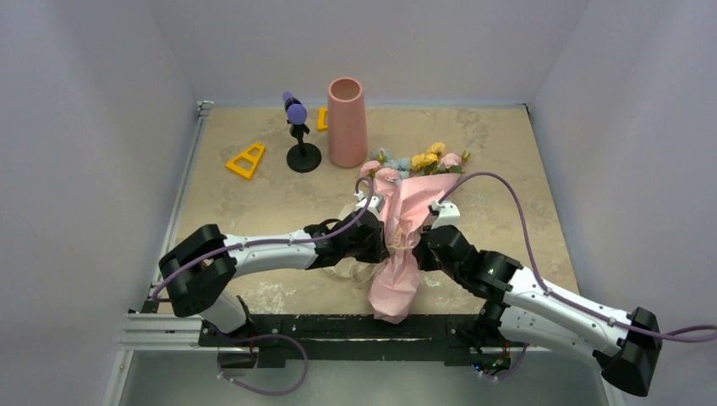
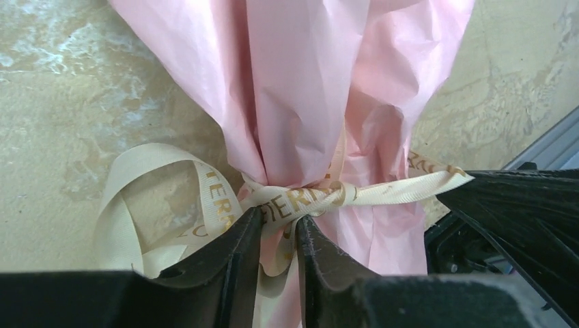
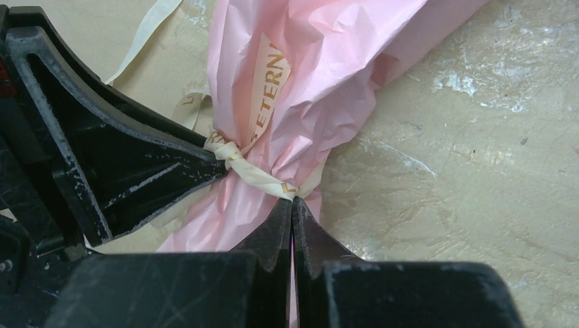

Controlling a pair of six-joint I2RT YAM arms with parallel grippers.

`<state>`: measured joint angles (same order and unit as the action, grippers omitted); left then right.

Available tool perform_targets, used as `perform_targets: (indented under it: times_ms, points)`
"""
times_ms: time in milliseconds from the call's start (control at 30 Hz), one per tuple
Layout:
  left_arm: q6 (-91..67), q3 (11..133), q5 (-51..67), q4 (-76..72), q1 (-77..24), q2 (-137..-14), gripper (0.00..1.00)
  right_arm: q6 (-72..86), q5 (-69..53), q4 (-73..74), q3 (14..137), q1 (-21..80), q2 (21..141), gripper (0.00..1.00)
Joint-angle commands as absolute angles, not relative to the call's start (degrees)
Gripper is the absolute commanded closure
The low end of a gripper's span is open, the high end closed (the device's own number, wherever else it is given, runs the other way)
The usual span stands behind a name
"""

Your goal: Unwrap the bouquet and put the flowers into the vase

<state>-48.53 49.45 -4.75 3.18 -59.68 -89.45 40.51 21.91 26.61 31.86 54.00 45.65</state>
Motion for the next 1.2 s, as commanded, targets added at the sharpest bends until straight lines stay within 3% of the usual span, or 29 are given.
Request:
perform_targets:
  times_ms: [0,133,267,400,833,1000,1167]
  points:
    - [-48.5,49.5,-8.8,5.4,-58.9,-88.5,0.72,43.2,23.3,27.7,31.9,54.2,43.9,1.00]
    - [-48.6,48.6,-9.0,5.4,-58.8,-87.7,0.70,42.2,22.6,27.2,31.9,54.2,43.2,0.96]
    - [-48.6,48.1,-8.6,5.1,-58.8,-86.4,0.64,39.2,21.5,26.8,33.9,54.2,42.5,0.65]
    - [-48.3,48.6,-8.4,5.7,-58.8,-84.4,0.56,35.2,19.9,27.7,37.5,54.3,42.5,0.49]
    - [-48.5,47.6,-9.5,8.6,-58.8,-81.2,0.52,26.1,20.1,30.9,45.7,55.4,56.9,0.47]
    - [-49.1,45.9,-9.4,8.2,-58.8,-79.8,0.52,24.8,18.3,28.0,45.1,55.4,58.9,0.56]
    - [-49.4,45.2,-9.3,8.4,-58.8,-79.4,0.52,21.5,17.8,27.9,44.8,55.9,61.4,0.56]
